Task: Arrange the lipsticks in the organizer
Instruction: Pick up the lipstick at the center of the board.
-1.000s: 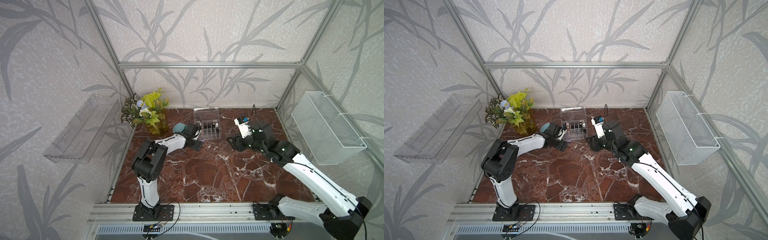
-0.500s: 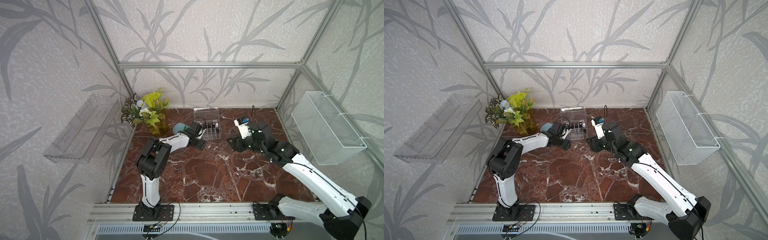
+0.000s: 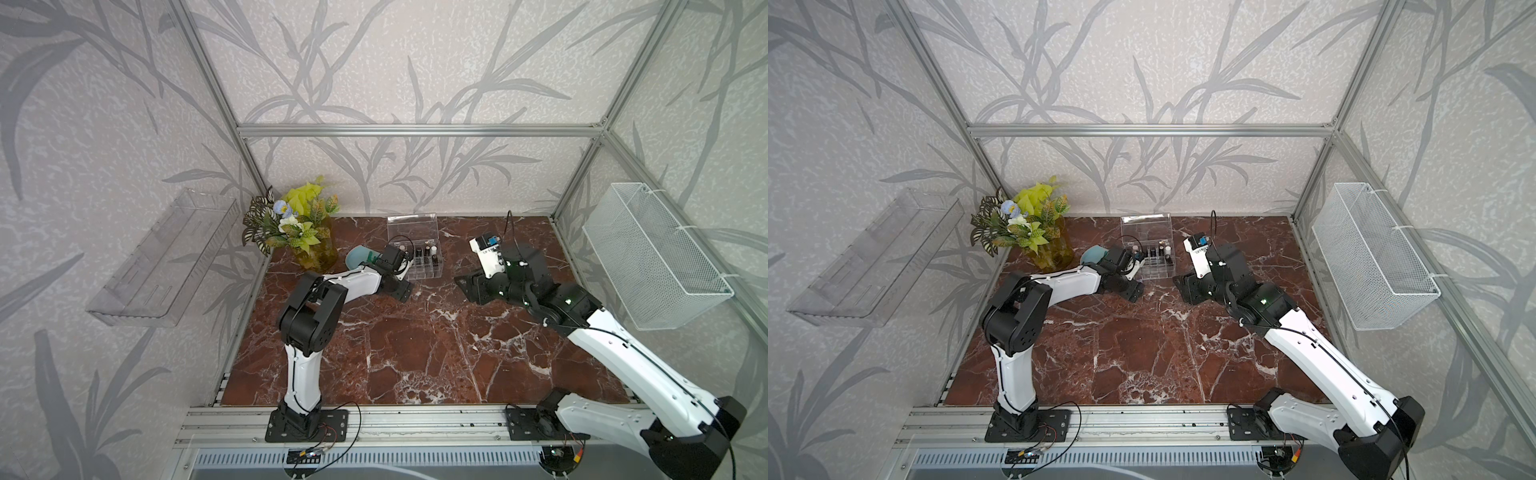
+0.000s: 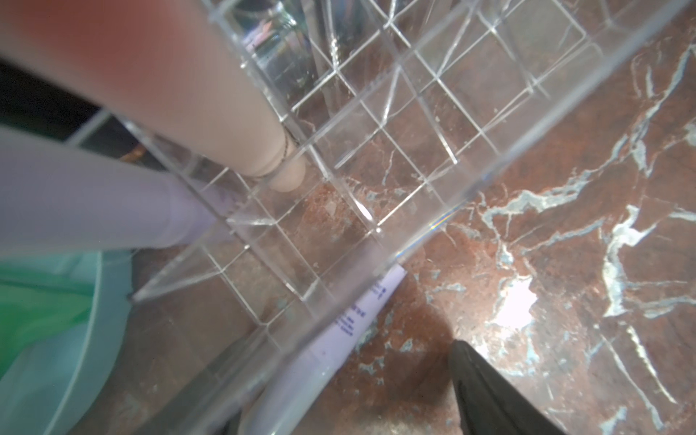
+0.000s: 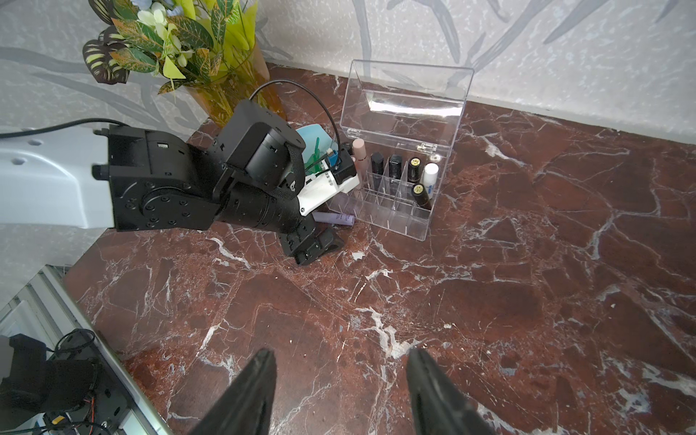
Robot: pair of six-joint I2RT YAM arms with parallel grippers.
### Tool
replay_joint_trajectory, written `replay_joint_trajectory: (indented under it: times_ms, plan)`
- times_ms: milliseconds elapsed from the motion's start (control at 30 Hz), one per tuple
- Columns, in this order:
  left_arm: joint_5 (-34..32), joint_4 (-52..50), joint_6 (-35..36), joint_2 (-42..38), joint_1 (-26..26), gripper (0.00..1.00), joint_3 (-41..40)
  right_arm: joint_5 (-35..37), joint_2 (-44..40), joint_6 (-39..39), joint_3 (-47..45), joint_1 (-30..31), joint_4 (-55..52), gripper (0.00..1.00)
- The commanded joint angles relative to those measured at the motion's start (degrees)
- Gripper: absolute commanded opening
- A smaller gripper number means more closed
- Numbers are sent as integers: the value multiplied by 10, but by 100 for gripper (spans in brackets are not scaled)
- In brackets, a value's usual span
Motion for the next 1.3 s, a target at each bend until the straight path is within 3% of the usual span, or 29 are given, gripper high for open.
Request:
replay_joint_trajectory:
  times_ms: [0,167,400,567,1267]
  plan:
    - [-2,-7,7,9,-4,81,14,5,-11,2,0,-1,-7,59]
    - [-6,-8,6,13,-8,64,13,5,-16,2,1,-1,-11,59]
    - [-11,-17,7,18,-12,55,13,5,-18,5,-1,-1,-11,59]
    - [-15,-22,3,17,-15,42,7,4,-20,6,1,-1,-11,58]
    - [-24,-50,-26,-36,-40,46,-50,3,-38,12,-9,-1,-12,58]
